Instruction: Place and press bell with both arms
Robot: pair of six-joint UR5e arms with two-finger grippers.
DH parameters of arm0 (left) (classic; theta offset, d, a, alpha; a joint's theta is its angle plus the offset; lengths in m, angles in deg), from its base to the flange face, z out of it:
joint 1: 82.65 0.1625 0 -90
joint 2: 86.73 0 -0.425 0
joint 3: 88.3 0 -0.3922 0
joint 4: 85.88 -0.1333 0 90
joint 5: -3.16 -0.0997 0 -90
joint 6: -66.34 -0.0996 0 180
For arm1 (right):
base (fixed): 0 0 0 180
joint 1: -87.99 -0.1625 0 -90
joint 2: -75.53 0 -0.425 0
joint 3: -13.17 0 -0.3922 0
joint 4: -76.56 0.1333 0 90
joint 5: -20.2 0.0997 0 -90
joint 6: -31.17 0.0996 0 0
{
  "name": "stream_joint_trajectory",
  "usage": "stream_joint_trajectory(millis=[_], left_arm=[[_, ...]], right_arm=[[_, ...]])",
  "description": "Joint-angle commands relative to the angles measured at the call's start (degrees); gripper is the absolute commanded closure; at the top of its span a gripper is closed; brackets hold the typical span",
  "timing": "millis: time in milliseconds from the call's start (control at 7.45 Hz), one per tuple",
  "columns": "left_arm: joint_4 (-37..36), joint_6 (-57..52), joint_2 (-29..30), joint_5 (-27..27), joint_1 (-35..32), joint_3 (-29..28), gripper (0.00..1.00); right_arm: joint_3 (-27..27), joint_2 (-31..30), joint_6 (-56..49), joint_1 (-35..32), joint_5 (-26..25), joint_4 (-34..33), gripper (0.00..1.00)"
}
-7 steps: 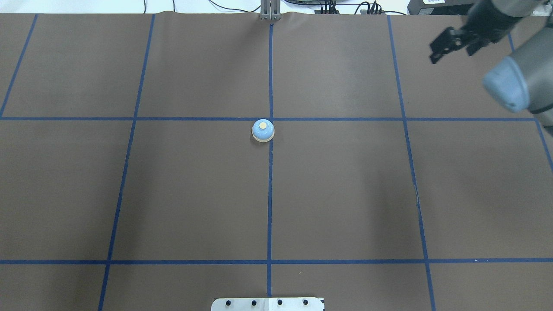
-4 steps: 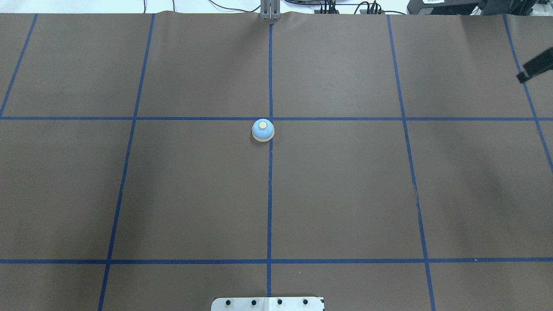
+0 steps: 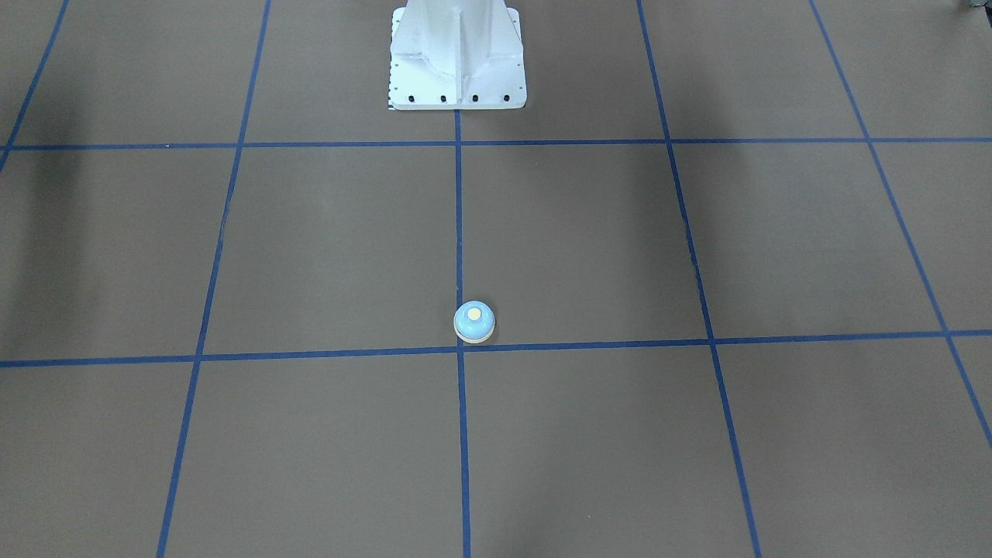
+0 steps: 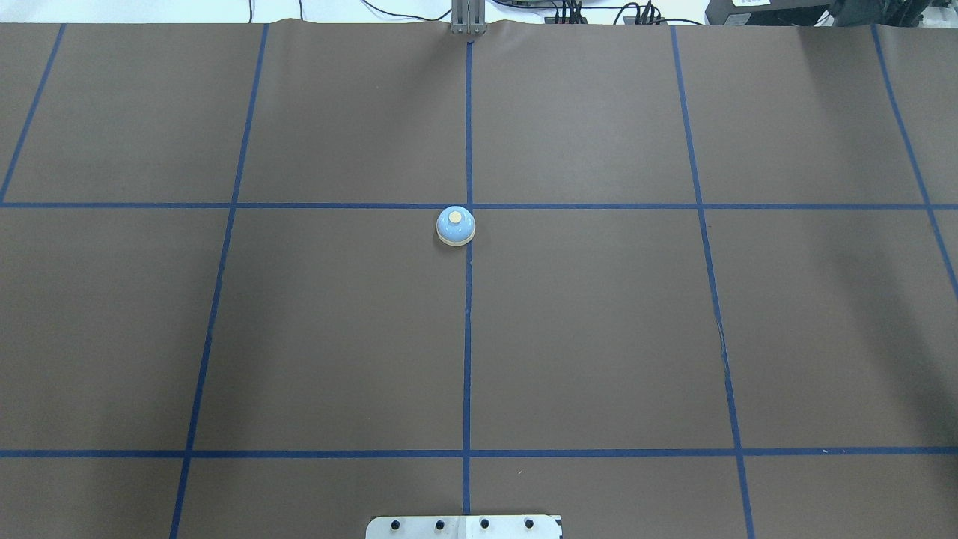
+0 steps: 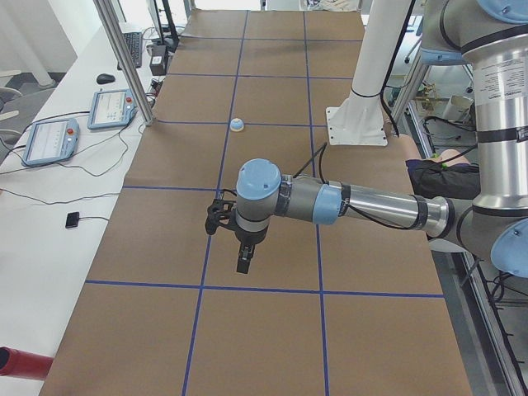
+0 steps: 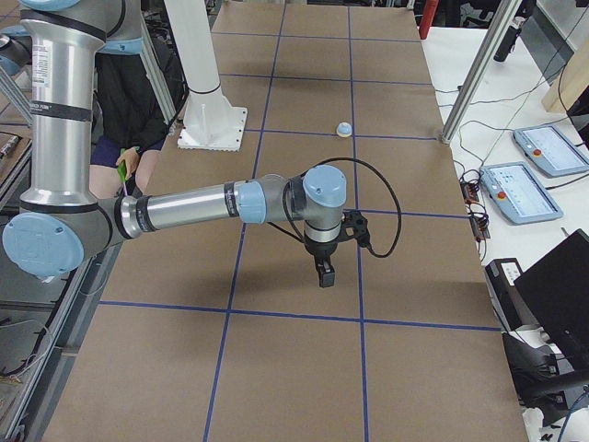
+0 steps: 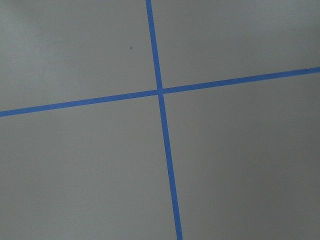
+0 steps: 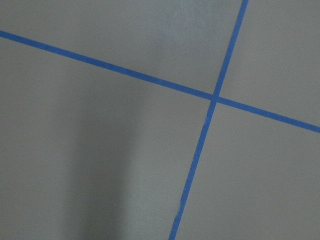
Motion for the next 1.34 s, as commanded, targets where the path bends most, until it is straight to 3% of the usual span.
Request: stream_joint_trajectory(millis=[0, 537, 1207], left_arm=[[0.4, 0.6, -0.3, 0.4, -0.2, -0.9, 0.00], [0.6, 0.6, -0.3, 0.6, -0.2, -4.6, 0.00], [2.1, 0.6, 1.6, 0.8, -0.5, -5.1, 0.00]], right_arm=[[-0.3, -1.1, 5.7, 0.1, -0.1, 4.3, 0.00], [-0.5, -1.1, 7.2, 0.1, 0.7, 6.0, 0.00], [-0.4, -1.1, 7.2, 0.1, 0.7, 6.0, 0.00]])
